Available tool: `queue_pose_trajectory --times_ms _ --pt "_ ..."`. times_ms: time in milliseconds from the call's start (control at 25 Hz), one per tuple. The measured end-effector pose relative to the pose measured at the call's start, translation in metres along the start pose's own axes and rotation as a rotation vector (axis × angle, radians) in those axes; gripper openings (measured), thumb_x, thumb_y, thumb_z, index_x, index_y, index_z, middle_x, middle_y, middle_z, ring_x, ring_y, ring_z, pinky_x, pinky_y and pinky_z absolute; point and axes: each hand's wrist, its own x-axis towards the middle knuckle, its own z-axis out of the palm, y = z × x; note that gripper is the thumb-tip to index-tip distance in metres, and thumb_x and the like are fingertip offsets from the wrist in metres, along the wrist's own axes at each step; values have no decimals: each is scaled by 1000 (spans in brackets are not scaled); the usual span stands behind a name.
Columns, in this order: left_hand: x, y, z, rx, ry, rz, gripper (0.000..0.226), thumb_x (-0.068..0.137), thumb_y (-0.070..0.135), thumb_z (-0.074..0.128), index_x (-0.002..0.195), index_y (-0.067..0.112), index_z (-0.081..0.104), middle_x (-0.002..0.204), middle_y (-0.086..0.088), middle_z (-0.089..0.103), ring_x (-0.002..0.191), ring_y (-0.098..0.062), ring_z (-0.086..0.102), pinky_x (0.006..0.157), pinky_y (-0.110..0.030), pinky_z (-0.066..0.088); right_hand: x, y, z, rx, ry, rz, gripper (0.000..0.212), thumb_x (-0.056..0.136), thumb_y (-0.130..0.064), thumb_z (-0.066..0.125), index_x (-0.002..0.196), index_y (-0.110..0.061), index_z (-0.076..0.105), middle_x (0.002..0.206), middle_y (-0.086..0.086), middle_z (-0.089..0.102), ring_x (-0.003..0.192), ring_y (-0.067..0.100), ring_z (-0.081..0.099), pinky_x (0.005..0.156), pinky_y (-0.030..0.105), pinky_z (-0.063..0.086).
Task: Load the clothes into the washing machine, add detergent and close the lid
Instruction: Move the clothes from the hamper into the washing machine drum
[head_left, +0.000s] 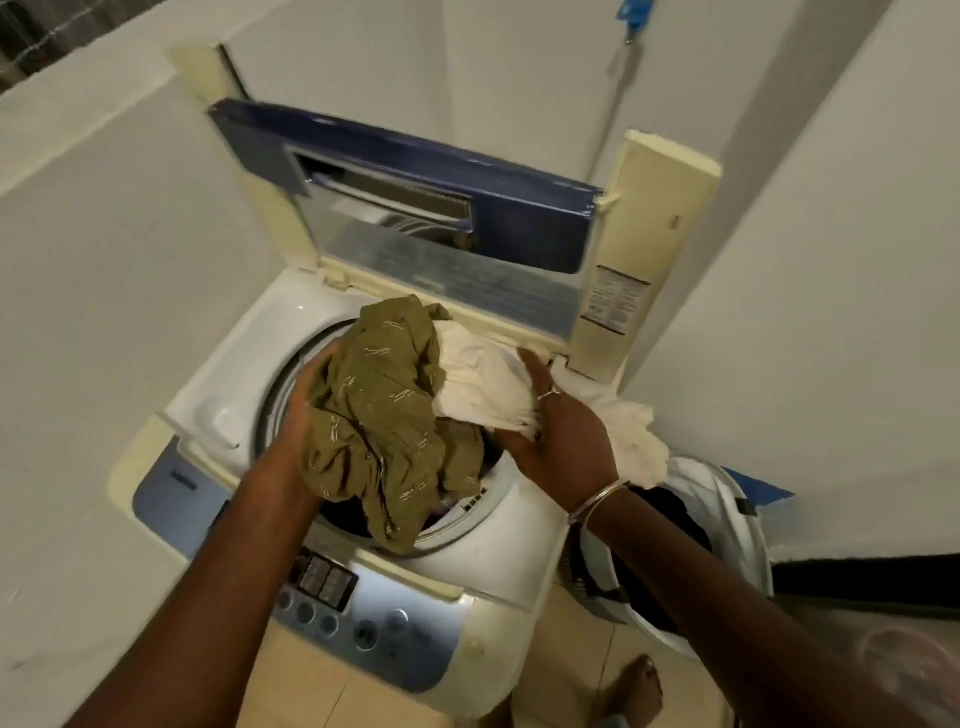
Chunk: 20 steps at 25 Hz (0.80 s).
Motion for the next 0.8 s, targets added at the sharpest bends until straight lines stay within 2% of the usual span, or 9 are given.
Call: queue_pose_trajectory --times_ms 80,200,280,360,440,560,640,720,800 --pt "17 13 -6 60 -39 -43 52 97 18 47 55 11 77 62 -1 72 58 -9 69 56 -19 57 18 -13 18 -16 -37 -3 42 86 -31 64 128 -25 62 100 3 74 93 22 70 76 32 55" --pt "46 12 -33 203 129 -42 17 91 20 63 87 13 77 82 -6 78 77 -22 74 69 -31 61 38 -46 37 283 76 40 32 85 -17 60 114 -22 71 101 -2 75 94 11 68 85 26 51" --pt "73 -14 -62 321 238 -86 20 81 25 70 96 13 75 93 -13 77 84 -29 75 82 -46 61 56 -62 43 450 115 65 24 87 -11 59 106 -21 71 97 -7 72 92 3 66 88 23 50" --pt "102 -40 -81 421 257 -171 27 75 29 74 95 12 73 98 -18 75 85 -33 74 85 -55 59 76 -76 50 547 105 88 20 89 -12 60 105 -14 71 99 -3 73 95 8 68 91 31 54" --pt "98 -40 -67 554 221 -217 24 79 27 75 98 13 71 99 -15 74 82 -26 70 83 -47 60 88 -91 55 605 64 112 21 89 -9 60 108 -10 70 101 0 73 96 12 68 93 33 54" --pt "86 -40 -49 547 4 -191 21 93 15 61 112 21 69 86 -5 70 73 -21 64 66 -30 58 103 -114 67 653 40 160 29 84 -13 59 111 -8 69 103 3 72 99 16 68 96 39 54" --pt "81 -44 -48 597 -160 -196 30 93 10 60 117 27 66 98 -9 73 87 -26 68 79 -39 60 111 -132 72 698 53 157 45 79 -22 57 120 -7 66 115 8 70 108 21 65 101 42 51" --pt "74 -48 -48 686 -280 -237 37 87 6 69 122 17 63 114 -16 69 98 -26 67 90 -44 57 116 -153 74 777 21 162 45 87 -16 55 131 -5 57 127 10 64 117 22 60 105 37 47" --pt "71 -53 -46 653 -334 -283 40 87 5 71 126 9 61 121 -14 68 107 -25 66 97 -46 55 125 -167 75 909 21 214 42 93 -5 51 135 -4 52 129 9 59 117 20 56 105 34 44"
